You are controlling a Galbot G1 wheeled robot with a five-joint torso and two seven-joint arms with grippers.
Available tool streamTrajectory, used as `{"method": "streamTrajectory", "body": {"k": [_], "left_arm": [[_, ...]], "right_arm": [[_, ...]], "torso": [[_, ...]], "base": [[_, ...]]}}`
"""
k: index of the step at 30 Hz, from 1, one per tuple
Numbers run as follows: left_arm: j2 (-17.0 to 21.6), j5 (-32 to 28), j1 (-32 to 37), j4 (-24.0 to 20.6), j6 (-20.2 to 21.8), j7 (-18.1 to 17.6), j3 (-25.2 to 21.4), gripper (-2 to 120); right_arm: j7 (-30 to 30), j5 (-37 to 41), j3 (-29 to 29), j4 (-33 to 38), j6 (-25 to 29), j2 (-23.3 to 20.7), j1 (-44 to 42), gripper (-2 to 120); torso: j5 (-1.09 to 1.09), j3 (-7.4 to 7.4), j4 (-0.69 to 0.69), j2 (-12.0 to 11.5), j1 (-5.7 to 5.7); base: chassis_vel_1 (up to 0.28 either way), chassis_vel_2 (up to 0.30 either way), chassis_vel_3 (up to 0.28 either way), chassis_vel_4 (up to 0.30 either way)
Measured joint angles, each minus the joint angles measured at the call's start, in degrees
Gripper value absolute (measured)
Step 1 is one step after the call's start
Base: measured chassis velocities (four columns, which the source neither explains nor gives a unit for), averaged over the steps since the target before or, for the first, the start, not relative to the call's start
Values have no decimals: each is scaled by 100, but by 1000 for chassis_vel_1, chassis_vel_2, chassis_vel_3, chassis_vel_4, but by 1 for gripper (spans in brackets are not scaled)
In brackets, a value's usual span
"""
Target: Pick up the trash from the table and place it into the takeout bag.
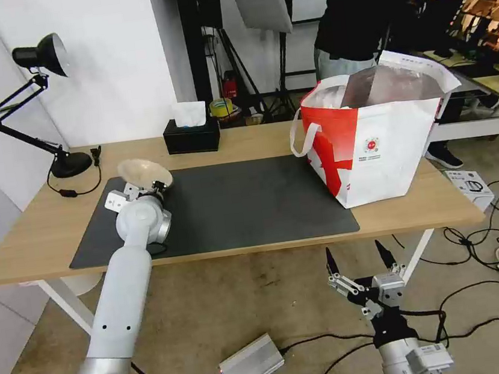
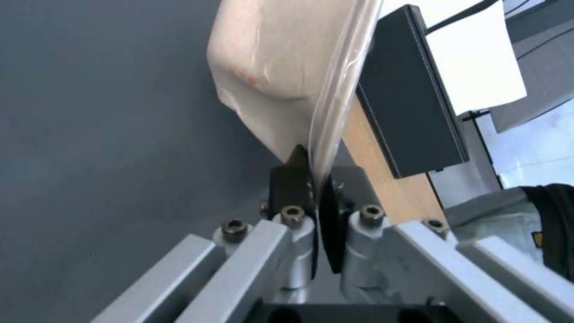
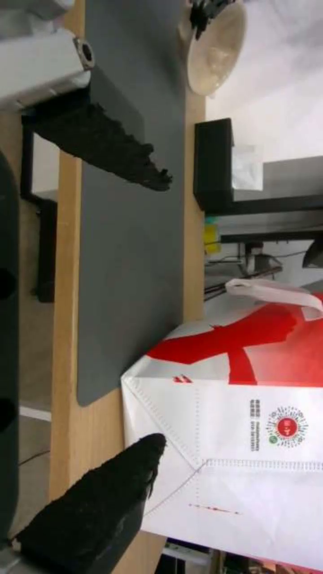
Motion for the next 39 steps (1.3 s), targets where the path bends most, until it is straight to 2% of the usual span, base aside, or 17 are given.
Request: {"method": "streamTrajectory", "body": {"k": [7,18,21,29,39], "left_arm": [[-6,20,32,-38,-20,19,6,0],[227,-149,133,-608,-140,96,128,0],[348,-292,84,-869,-161,124,257,0],[555,-515,-111,-1205,-214,291,615,0],[666,-783,-772,-1189,-269,608,1194,0]], "right_arm": [[0,0,0,0,0,0,0,100],[0,0,0,0,0,0,0,100],[0,0,0,0,0,0,0,100],[0,0,0,0,0,0,0,100],[0,0,0,0,0,0,0,100]], "torso": [[0,0,0,0,0],[0,0,0,0,0],[0,0,0,0,0],[0,0,0,0,0],[0,0,0,0,0]], "base": [[0,0,0,0],[0,0,0,0],[0,0,0,0],[0,0,0,0],[0,0,0,0]]}}
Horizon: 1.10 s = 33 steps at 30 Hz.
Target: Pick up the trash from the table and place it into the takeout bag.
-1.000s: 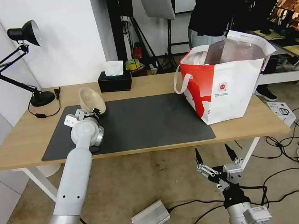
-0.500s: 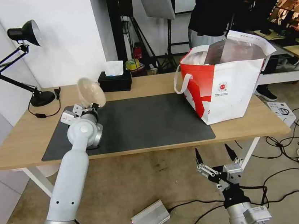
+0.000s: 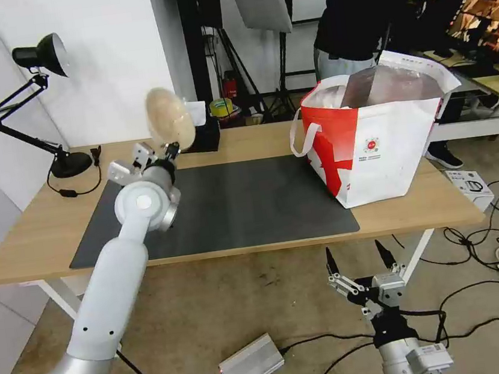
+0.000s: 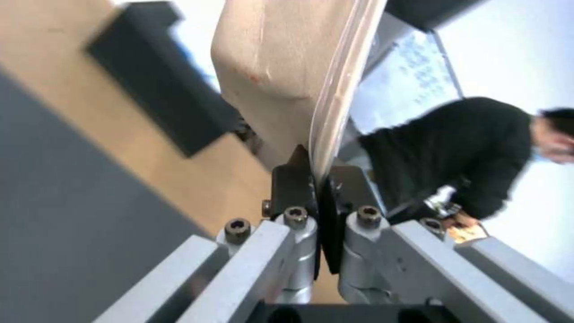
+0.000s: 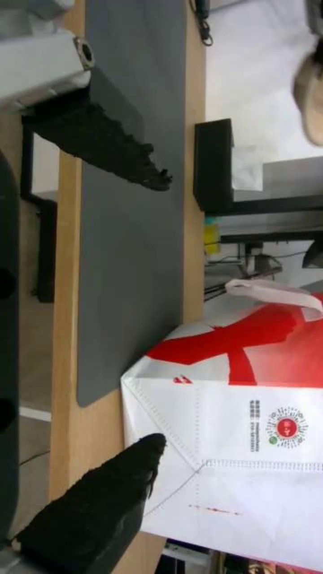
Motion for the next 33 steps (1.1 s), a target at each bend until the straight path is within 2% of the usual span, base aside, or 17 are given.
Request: {"method": "streamTrajectory", "body": {"k": [6,10,16,20,26,33], "left_arm": [[-106,-74,-543,275,-47,204,399,0],[-411,-88,-1057,687,-79,347,799,0],[-811,16,-1400,1169,-102,469,1109,0],[-1086,63,-1772,1684,-132,610,1466,0],[-1214,34,-2092,2012,-165,806,1760,0],[-1367,-73,-2443,2371,-244,1234,2116,0]], "right_arm": [[0,0,0,0,0,0,0,100],[0,0,0,0,0,0,0,100],[0,0,0,0,0,0,0,100],[-1,0,0,0,0,0,0,100],[0,0,0,0,0,0,0,100],[0,0,0,0,0,0,0,100]], "torso": [[0,0,0,0,0],[1,0,0,0,0],[1,0,-1,0,0],[1,1,0,0,0],[1,0,0,0,0],[0,0,0,0,0]], "base": [[0,0,0,0],[0,0,0,0],[0,0,0,0],[0,0,0,0],[0,0,0,0],[0,0,0,0]]}}
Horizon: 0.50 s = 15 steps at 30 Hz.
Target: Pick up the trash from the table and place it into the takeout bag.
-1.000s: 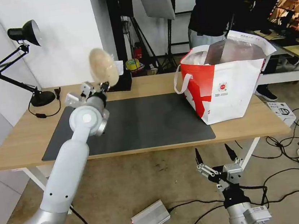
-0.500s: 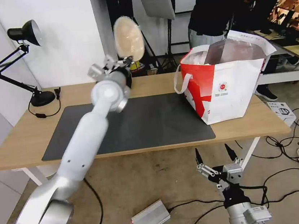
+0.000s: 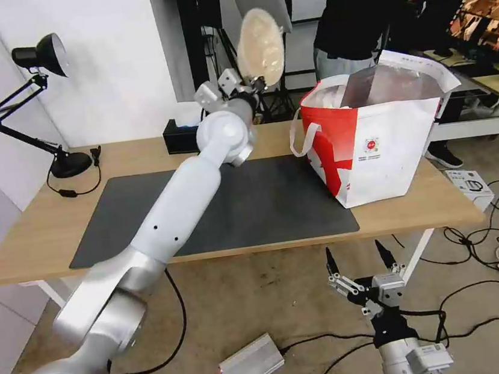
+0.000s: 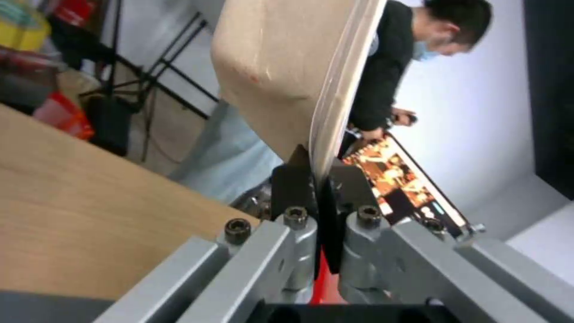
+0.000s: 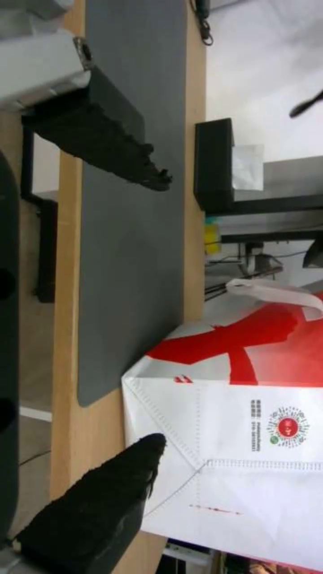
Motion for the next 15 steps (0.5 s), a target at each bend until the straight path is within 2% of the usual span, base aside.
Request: {"method": "streamTrajectory", "body": {"k": [5,15], "left_arm": [[-211,-53,-304,425,-23,364,245,0],[-599,-68,-631,1032,-7,789,567,0]], "right_arm": [[0,0,0,0,0,0,0,100],[0,0,0,0,0,0,0,100]], "torso": [[0,0,-1,0,0],[0,0,-1,0,0]], "base": [[0,0,0,0],[0,0,0,0]]}}
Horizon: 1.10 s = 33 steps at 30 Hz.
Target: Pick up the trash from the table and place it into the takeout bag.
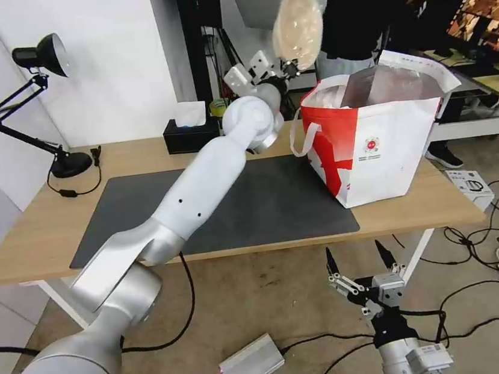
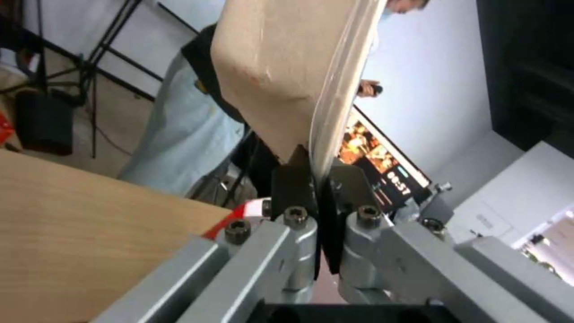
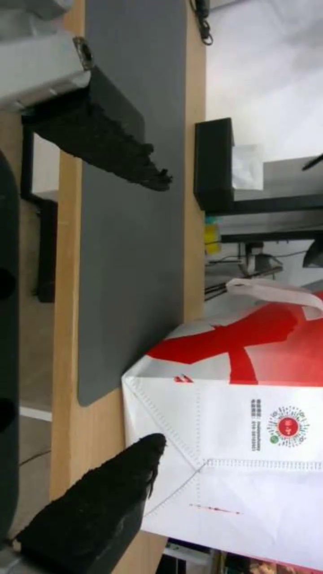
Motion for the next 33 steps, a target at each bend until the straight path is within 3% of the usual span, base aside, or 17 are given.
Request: {"method": "streamTrajectory", "body": {"k": [5,11,17,33], "left_arm": [[-72,8,-83,271,24,211,131,0],[-297,16,-265,967,170,745,518,0],[-387,20,-377,1376,255,1097,796,0],[-383,-2,-368,1722,436,1603,1239,0]], "right_arm": [[0,0,0,0,0,0,0,100],[0,0,0,0,0,0,0,100],[0,0,0,0,0,0,0,100],[0,0,0,0,0,0,0,100]], "torso": [[0,0,1,0,-1],[0,0,0,0,-1],[0,0,0,0,-1],[-1,0,1,0,-1]], "base": [[0,0,0,0],[0,0,0,0],[0,0,0,0],[0,0,0,0]]}}
